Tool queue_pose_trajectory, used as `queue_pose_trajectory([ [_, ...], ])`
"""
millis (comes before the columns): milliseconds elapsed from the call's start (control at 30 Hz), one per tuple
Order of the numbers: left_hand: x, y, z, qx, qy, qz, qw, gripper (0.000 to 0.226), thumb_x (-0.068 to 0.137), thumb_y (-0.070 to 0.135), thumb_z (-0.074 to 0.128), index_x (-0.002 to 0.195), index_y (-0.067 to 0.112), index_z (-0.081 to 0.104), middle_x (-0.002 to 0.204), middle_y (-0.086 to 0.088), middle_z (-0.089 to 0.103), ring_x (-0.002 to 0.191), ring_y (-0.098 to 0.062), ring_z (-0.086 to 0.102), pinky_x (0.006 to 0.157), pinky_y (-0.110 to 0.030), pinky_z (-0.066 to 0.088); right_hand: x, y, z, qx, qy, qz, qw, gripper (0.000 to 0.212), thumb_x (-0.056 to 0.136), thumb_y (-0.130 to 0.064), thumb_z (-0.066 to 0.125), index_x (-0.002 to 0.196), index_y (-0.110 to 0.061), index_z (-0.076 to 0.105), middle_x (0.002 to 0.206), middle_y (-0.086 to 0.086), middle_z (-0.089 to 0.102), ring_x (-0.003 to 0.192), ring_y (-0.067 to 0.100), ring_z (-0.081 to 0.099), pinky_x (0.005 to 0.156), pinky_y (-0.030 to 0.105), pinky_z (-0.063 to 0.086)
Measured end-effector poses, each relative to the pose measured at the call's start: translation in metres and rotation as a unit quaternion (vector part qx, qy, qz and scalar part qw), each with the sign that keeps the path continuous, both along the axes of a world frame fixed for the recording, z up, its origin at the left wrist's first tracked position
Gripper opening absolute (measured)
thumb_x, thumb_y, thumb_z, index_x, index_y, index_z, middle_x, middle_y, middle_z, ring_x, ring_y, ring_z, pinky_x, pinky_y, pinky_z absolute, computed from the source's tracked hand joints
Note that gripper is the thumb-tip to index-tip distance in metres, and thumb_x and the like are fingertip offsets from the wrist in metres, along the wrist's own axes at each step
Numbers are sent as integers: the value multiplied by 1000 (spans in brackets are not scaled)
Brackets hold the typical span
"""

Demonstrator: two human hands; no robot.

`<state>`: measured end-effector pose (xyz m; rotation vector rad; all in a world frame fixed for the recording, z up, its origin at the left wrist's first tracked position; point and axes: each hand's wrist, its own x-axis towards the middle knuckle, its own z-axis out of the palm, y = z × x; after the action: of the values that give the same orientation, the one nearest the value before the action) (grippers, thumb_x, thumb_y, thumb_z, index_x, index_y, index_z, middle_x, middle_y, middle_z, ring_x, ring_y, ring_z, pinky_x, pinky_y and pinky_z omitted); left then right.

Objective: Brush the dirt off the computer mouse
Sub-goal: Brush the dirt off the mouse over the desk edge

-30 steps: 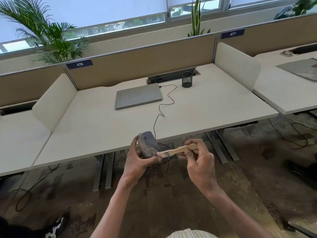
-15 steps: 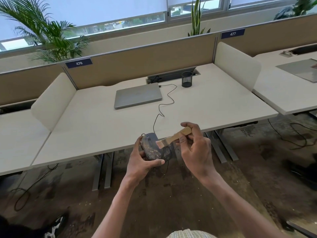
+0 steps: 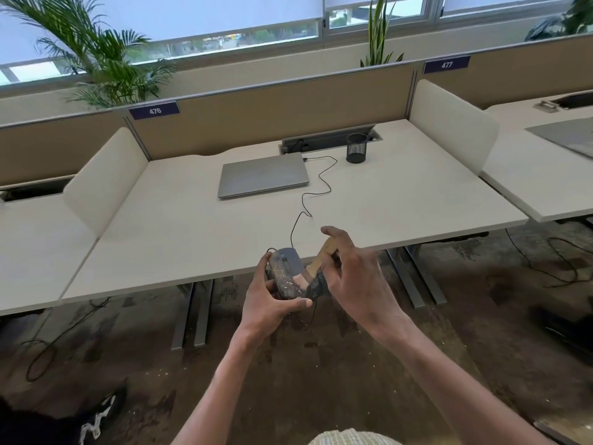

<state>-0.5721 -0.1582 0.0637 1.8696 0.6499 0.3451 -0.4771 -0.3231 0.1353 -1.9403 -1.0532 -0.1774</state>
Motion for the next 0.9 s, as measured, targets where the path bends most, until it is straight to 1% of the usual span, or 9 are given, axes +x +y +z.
queue_pose_trajectory([
  [133,0,0,-1,-8,3,7,1000,130,59,21,103,161,31,23,140,-15,64,123,-29,67,109,-53,52,-2,-4,-3,-16,10,-7,1000,48,95,-3,62,141,-8,49,63,-6,58,61,1,58,49,5,37],
  [233,1,0,0,-10,2,6,1000,131,59,23,103,162,31,22,142,-15,62,124,-29,66,110,-53,51,-1,-2,0,10,21,-8,1000,49,97,-4,62,143,-10,46,68,-7,61,65,5,62,51,5,41],
  [333,0,1,0,-8,-3,6,1000,131,59,26,103,162,32,23,140,-13,64,123,-27,67,110,-52,51,0,4,4,25,16,-8,1000,49,98,-5,62,144,-9,45,68,-6,61,60,1,61,50,4,41],
  [400,0,2,0,-7,-6,7,1000,131,59,27,103,161,32,23,142,-12,63,124,-26,66,111,-52,51,-2,7,3,19,13,-4,1000,49,98,-5,62,144,-8,46,65,-8,58,57,-4,58,49,3,39],
  [467,-1,3,-1,-14,-9,10,1000,129,60,25,103,161,32,23,142,-13,63,123,-26,67,110,-52,52,-6,5,0,5,9,-1,1000,49,97,-5,62,143,-8,46,62,-12,54,56,-4,57,47,3,37],
  [633,-4,8,-10,-19,-17,15,1000,120,62,22,102,157,34,30,133,-9,69,114,-20,72,98,-38,60,-10,-7,-13,-33,7,-7,999,48,98,-10,62,143,-15,45,65,-6,62,53,9,57,50,10,40],
  [733,-4,9,-12,-25,-14,16,999,129,58,25,104,160,32,26,140,-9,64,121,-23,67,104,-46,57,-8,-11,-11,-19,11,-12,1000,47,97,-6,62,141,-13,47,67,-8,61,59,6,60,52,7,40],
  [800,-3,10,-12,-35,-15,13,999,131,54,28,105,159,36,27,138,-9,66,120,-22,69,105,-47,56,-4,-10,-7,13,9,-15,1000,47,96,-2,63,139,-10,48,70,-9,60,64,5,61,52,5,40],
  [900,-2,10,-12,-35,-19,11,999,133,52,34,105,159,38,26,141,-9,64,123,-24,67,108,-51,53,-4,-5,-4,35,7,-12,999,46,97,-4,63,140,-11,47,73,-9,62,66,3,62,52,5,42],
])
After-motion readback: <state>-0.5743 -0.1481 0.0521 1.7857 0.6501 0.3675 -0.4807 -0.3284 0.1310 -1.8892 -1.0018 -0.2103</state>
